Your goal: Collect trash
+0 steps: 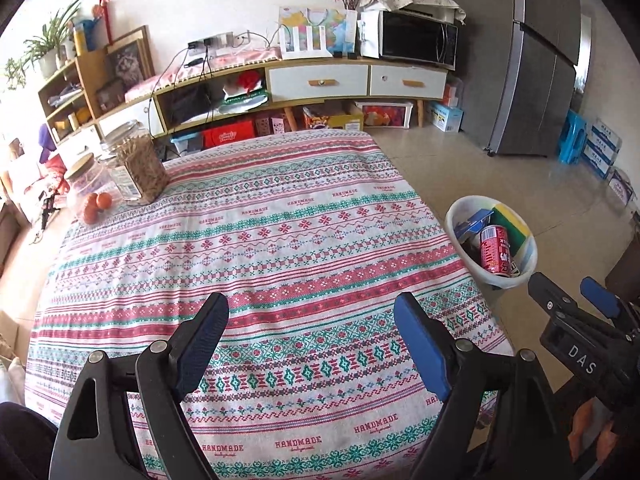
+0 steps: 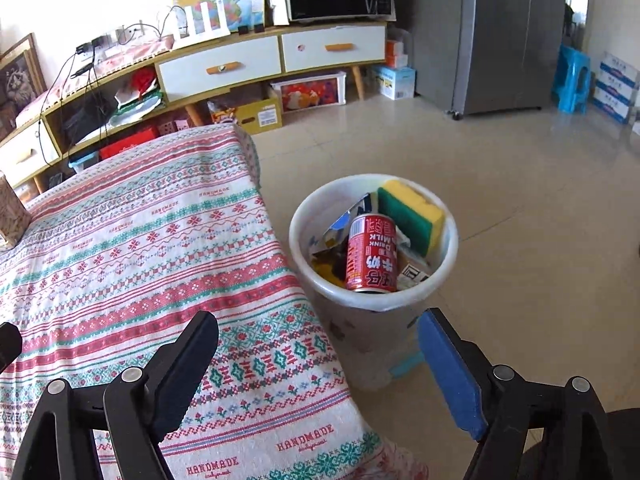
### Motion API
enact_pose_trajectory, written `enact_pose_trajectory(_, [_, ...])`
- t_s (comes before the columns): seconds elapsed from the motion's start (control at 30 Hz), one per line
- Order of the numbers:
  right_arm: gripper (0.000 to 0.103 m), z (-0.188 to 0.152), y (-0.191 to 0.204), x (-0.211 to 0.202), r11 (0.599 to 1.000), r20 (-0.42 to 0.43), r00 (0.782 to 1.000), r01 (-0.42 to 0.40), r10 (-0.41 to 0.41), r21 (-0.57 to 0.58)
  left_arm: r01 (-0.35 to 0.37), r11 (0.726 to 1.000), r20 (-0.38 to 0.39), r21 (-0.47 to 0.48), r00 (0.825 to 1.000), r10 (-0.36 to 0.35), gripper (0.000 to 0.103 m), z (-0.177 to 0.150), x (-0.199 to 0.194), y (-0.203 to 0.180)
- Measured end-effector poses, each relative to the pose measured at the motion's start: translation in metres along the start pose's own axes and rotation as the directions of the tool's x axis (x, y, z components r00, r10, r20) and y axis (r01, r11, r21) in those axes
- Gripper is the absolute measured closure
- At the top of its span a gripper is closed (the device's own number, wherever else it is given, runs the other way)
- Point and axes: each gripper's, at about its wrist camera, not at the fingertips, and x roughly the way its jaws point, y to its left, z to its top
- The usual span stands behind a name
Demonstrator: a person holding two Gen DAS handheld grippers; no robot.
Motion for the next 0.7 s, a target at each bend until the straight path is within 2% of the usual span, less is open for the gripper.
enact_pose_trajectory(0.3, [0.012, -0.003, 0.006, 0.007, 0.999, -0.02, 0.999, 0.031, -0.031, -0.014, 0.063, 0.997, 0.008, 0.035, 0.998, -0.063, 0.016, 0.0, 0.007, -0.007])
enact_pose_trajectory(0.5, [0.004, -0.002, 0.01, 0.008, 0.998, -0.028, 0.998, 0.062, -0.063, -0.034, 0.125, 0.992, -0.022, 0.006, 0.992, -0.125, 0.016, -0.001, 0.016, -0.006])
enact_pose_trajectory(0.57, [0.003, -0.002, 0.012, 0.009, 0.996, -0.027, 0.997, 0.074, -0.076, -0.047, 0.121, 0.993, -0.019, 0.007, 0.993, -0.121, 0.014, -0.001, 0.016, -0.007])
enact_pose_trajectory(0.7, [0.002, -0.002, 0.01, 0.011, 0.996, -0.042, 0.996, 0.077, -0.079, -0.047, 0.14, 0.99, -0.024, 0.003, 0.99, -0.14, 0.004, -0.002, 0.017, -0.009])
